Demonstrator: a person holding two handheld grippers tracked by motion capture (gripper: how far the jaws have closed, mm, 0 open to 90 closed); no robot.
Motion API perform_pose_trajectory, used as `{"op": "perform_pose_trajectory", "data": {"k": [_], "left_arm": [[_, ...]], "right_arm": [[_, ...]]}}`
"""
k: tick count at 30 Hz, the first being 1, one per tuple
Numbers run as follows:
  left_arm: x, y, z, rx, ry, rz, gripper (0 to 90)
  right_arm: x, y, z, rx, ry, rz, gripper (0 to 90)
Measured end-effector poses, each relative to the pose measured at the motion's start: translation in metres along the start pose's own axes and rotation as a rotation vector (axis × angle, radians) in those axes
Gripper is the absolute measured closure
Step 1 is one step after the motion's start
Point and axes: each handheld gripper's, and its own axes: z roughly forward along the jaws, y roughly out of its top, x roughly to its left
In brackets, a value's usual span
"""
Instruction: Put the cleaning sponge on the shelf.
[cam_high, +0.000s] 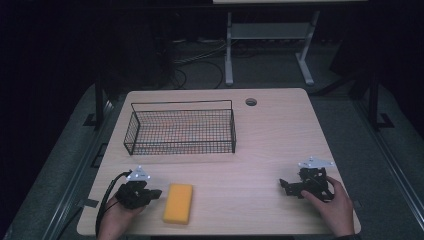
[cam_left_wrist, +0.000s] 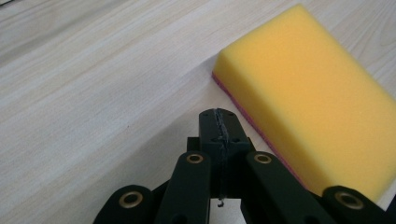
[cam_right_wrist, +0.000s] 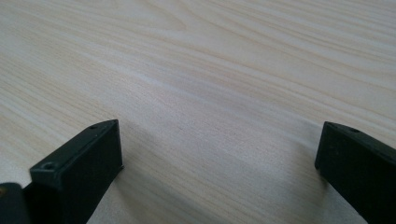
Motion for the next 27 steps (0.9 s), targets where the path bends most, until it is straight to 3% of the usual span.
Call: {"op": "perform_pose_trajectory", "data": {"k": [27], "left_arm": [[-0.015,0.033,0.018,0.004,-0.036,0.079,89.7]], "right_arm": [[0.000,0.000,0.000,-0.002,0.000,0.001,0.0]]}}
